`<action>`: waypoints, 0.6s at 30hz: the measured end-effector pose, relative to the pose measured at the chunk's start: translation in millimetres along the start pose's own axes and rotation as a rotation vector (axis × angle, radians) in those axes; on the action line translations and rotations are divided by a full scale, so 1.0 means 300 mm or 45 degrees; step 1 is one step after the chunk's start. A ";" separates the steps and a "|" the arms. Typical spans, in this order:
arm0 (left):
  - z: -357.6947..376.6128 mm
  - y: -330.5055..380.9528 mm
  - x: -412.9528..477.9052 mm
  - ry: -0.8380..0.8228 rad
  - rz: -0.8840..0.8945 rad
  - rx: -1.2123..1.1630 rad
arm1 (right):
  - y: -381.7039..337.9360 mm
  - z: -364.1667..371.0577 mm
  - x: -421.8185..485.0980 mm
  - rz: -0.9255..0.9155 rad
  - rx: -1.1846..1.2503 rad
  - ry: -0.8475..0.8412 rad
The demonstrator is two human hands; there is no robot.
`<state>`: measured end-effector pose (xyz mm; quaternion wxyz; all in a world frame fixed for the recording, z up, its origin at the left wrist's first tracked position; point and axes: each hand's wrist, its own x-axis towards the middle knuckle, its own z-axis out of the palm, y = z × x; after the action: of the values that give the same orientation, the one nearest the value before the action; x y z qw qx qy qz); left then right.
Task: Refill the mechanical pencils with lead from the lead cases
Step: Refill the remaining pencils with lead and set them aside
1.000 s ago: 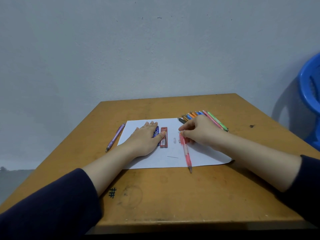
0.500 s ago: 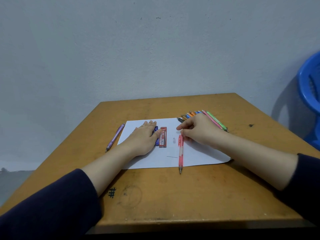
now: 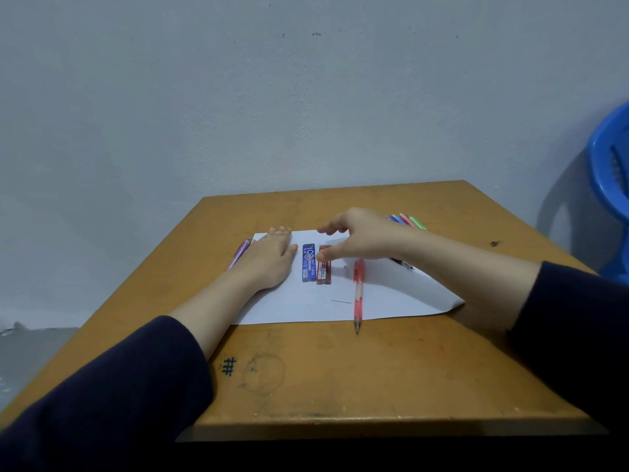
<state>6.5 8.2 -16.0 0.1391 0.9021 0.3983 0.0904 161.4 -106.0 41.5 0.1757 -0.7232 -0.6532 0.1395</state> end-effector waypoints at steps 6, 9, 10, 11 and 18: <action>0.000 0.000 0.003 -0.051 -0.034 0.058 | -0.032 0.012 0.025 0.035 -0.156 -0.202; 0.001 -0.003 0.008 -0.055 -0.034 0.073 | -0.042 0.015 0.031 0.037 -0.128 -0.205; 0.002 -0.006 0.010 -0.056 -0.036 0.079 | -0.044 0.015 0.036 0.040 -0.124 -0.202; 0.002 -0.006 0.011 -0.057 -0.039 0.083 | -0.045 0.015 0.038 0.039 -0.126 -0.200; 0.003 -0.004 0.011 -0.049 -0.037 0.090 | -0.043 0.028 0.046 0.022 -0.098 -0.149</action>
<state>8.1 11.1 -17.0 0.1163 0.9021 0.4117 0.0567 147.7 -90.6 40.1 0.1080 -0.7256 -0.6609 0.1580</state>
